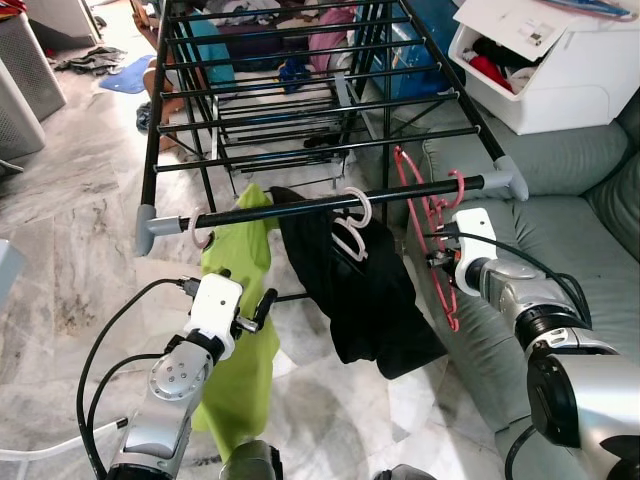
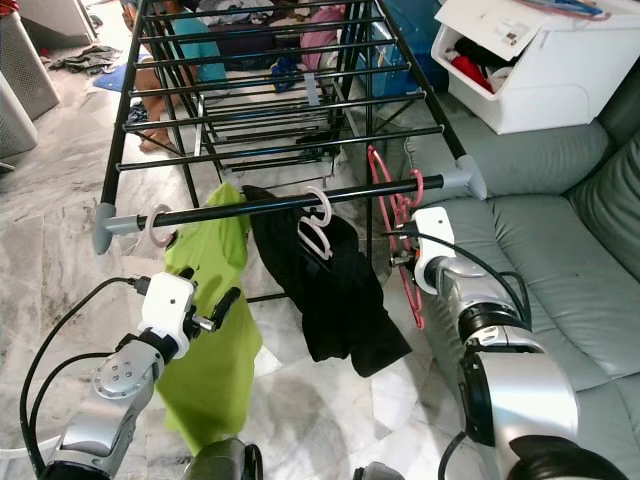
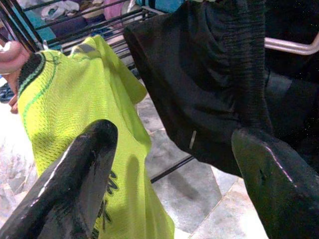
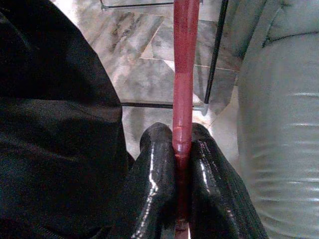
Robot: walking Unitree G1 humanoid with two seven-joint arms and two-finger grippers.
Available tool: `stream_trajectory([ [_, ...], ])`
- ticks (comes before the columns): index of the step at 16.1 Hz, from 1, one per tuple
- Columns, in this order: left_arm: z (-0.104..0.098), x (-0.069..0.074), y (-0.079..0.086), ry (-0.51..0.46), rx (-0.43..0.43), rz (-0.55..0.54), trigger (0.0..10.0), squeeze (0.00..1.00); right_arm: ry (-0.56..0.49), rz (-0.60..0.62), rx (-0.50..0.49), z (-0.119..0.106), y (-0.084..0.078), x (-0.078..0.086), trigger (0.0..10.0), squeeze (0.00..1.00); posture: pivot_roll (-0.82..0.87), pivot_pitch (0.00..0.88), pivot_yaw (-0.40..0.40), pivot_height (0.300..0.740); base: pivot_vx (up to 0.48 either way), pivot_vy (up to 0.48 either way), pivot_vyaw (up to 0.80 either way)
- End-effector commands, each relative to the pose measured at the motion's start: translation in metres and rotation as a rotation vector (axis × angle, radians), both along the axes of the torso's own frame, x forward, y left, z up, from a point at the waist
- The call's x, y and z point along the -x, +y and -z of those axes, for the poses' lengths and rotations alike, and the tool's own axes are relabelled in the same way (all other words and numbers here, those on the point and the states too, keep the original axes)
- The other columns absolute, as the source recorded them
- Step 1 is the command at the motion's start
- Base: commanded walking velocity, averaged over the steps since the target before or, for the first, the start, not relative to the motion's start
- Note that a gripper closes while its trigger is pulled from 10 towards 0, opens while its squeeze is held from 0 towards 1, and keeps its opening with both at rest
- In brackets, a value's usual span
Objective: Hang hanger
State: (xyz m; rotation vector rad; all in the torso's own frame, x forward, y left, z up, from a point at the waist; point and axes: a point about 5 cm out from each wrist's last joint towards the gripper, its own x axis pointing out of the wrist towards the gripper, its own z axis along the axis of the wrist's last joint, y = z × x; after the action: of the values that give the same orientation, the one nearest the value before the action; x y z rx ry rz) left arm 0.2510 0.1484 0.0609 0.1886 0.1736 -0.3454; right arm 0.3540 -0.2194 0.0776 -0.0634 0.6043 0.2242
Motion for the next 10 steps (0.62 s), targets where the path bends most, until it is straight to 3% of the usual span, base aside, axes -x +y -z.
stream_trajectory([
  [1,-0.001,0.001,0.001,0.008,-0.010,0.008,10.0,0.00,0.027,0.046,0.006,0.006,-0.003,0.003,10.0,0.00,0.13,0.000,0.003,0.740,0.000,0.000,0.00],
  [9,-0.002,-0.003,-0.004,0.022,-0.011,0.033,10.0,0.00,-0.023,0.163,0.049,0.004,-0.022,0.005,10.0,0.00,0.11,0.000,0.019,0.740,0.000,0.000,0.00],
  [10,-0.001,-0.002,-0.005,0.026,-0.011,0.034,10.0,0.00,-0.025,0.165,0.037,0.003,-0.022,0.005,10.0,0.68,0.11,0.000,0.019,0.740,0.000,0.000,0.00],
])
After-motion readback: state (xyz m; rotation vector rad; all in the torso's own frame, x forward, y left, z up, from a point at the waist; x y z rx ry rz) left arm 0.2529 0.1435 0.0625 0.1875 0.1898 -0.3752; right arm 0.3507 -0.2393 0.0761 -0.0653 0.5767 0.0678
